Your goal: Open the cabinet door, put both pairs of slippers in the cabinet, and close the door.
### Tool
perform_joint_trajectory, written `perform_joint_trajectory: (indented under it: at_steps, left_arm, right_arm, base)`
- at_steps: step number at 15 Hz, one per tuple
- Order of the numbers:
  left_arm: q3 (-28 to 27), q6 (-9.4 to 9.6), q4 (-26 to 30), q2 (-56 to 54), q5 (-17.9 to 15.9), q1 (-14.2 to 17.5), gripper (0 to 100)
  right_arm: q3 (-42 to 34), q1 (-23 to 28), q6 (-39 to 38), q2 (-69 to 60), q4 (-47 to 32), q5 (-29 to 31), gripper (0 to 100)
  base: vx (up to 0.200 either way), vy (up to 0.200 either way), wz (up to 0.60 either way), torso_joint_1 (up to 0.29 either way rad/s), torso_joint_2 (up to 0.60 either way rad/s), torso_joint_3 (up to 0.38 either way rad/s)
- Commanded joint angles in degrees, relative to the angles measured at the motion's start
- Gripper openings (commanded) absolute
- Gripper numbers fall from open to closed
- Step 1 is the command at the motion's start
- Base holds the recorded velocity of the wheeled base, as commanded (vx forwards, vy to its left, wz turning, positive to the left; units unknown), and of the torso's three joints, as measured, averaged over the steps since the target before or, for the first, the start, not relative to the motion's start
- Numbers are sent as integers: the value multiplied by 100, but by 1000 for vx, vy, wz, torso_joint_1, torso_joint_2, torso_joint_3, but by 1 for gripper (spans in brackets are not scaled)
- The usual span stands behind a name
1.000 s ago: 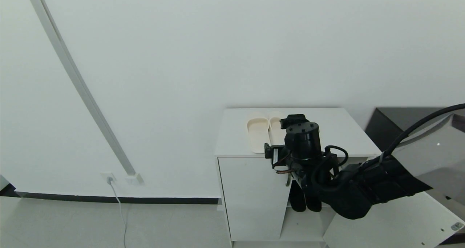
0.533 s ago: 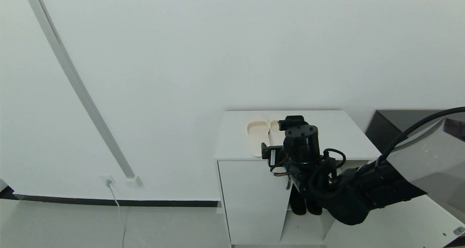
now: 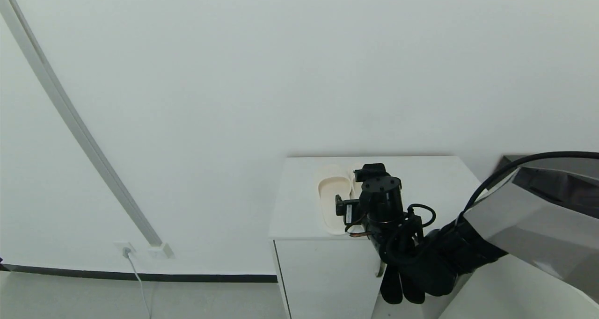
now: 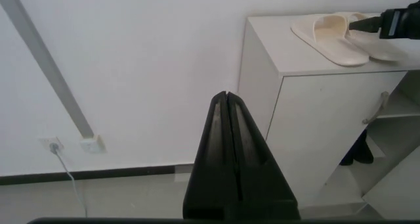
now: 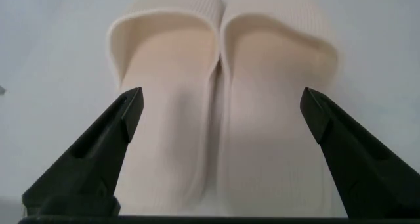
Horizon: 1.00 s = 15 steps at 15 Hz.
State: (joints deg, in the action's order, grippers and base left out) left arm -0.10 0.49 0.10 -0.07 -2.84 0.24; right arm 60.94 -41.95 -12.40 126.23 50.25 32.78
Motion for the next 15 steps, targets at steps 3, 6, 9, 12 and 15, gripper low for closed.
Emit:
perform_joint_trajectory:
  at_steps: [3,6,9,12,15]
  left_arm:
    - [1,4,-1,7,3,2,0]
    - [1,4,-1,7,3,2,0]
    - [1,13,-1,7,3,-7,0]
    - [1,13,-1,7,3,2,0]
    - [1,13,-1,7,3,2,0]
  right_arm:
    - [630,187,97,508,11,-211,100]
    - [1122,380,299,798,-42,-228,100]
    - [1456,486,387,982,-288,-386,100]
    - [1816,521,387,1079,-543,-439,100]
    - [2062,530,387,1228,-692,-439,100]
  base:
    - [0,0,0,0,0,0]
    - [0,0,0,0,0,0]
    - [0,0,0,0,0,0]
    - [0,0,0,0,0,0]
    - [0,0,0,0,0,0]
